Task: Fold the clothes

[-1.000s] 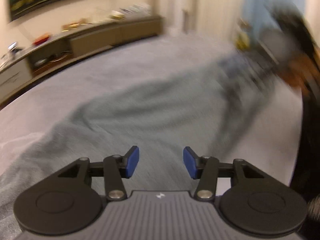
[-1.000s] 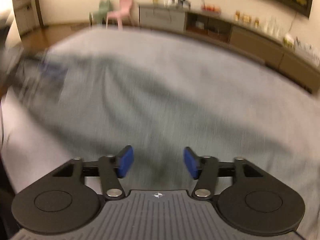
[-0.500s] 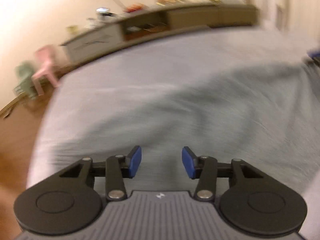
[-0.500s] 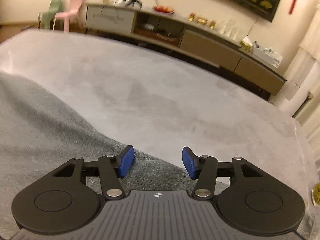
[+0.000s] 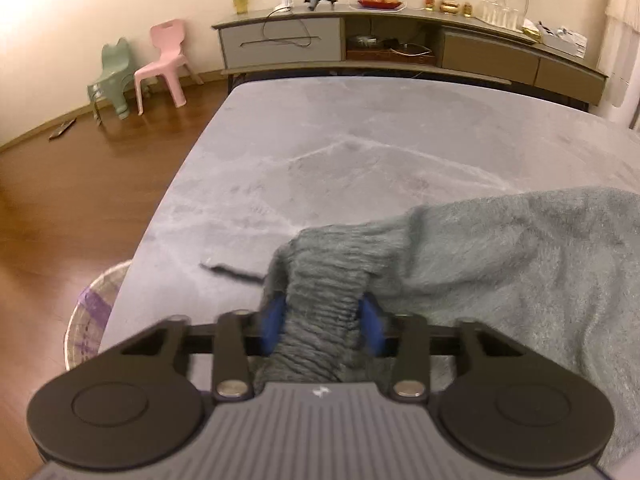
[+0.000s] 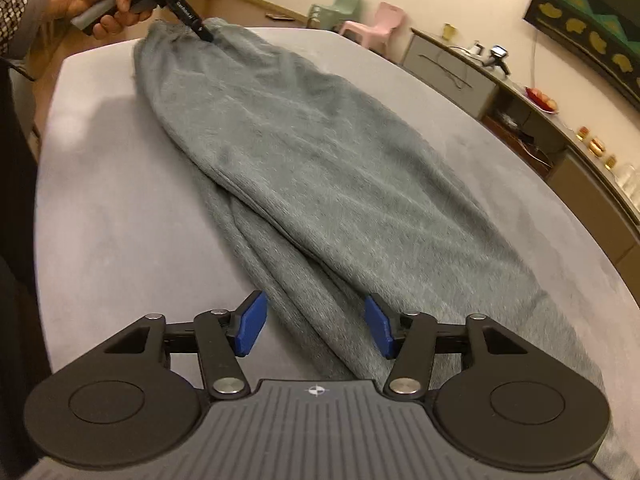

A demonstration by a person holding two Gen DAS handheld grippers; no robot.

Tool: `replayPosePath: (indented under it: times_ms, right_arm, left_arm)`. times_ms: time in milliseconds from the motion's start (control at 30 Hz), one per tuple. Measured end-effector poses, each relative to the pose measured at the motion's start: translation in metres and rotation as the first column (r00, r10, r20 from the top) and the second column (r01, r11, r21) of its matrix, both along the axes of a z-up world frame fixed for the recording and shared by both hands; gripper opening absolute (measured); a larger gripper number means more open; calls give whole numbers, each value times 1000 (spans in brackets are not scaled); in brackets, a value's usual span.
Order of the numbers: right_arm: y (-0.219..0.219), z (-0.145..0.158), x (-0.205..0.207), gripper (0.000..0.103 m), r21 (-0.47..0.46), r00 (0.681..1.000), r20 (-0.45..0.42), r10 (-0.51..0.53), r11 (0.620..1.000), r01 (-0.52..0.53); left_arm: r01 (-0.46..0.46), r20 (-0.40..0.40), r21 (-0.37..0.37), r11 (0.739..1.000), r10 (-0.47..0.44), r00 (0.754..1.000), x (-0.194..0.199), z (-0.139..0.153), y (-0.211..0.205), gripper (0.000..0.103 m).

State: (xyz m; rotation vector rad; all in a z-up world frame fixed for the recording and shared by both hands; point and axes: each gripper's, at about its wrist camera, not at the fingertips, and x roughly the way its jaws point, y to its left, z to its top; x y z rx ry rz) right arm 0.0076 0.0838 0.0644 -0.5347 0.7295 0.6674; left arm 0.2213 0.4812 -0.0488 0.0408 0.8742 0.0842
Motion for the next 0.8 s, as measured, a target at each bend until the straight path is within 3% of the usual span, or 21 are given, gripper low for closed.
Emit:
replayPosePath:
  times_ms: [67, 200, 233, 267, 300, 367, 500, 633, 733, 800]
  right_arm:
    - [-2, -5, 4, 42, 22, 999, -13, -38, 999, 38]
    - [-8, -2, -2, 39, 89, 998, -38, -41, 995, 44]
    - [-2, -6, 0, 32, 76, 998, -32, -44, 996, 47]
    - [3, -9, 1, 7, 60, 999, -27, -46, 997, 48]
    - [9, -11, 0, 2, 33, 999, -22, -37, 999, 38]
    - [16, -14, -8, 0, -4, 1000, -9, 11, 1000, -11]
    - [30, -18, -37, 0, -97, 993, 42, 107, 990, -102]
    - [30, -21, -46, 0, -94, 990, 38, 134, 987, -130]
    - [8, 2, -37, 1, 65, 992, -16, 121, 991, -120]
    - [-9, 17, -31, 3, 150, 996, -23, 91, 985, -86]
  left_arm:
    - [-33, 36, -53, 998, 35, 999, 6, 3, 5, 34]
    - [-133, 77, -245, 960, 156, 985, 10, 10, 33, 34]
    - [-164, 68, -299, 940, 192, 979, 12, 9, 43, 34]
    - [-191, 54, -346, 919, 223, 973, 18, 5, 51, 34]
    - [-214, 37, -383, 899, 246, 969, 26, 0, 59, 34]
    - [-254, 5, -440, 861, 285, 958, 34, -6, 70, 34]
    - [-314, -38, -485, 816, 339, 940, 52, -12, 84, 35]
    - [-284, -23, -408, 868, 301, 953, 52, 2, 74, 39]
    - [-209, 50, -259, 943, 229, 972, 29, 31, 60, 51]
    - [-141, 91, -172, 975, 158, 983, 6, 48, 52, 53]
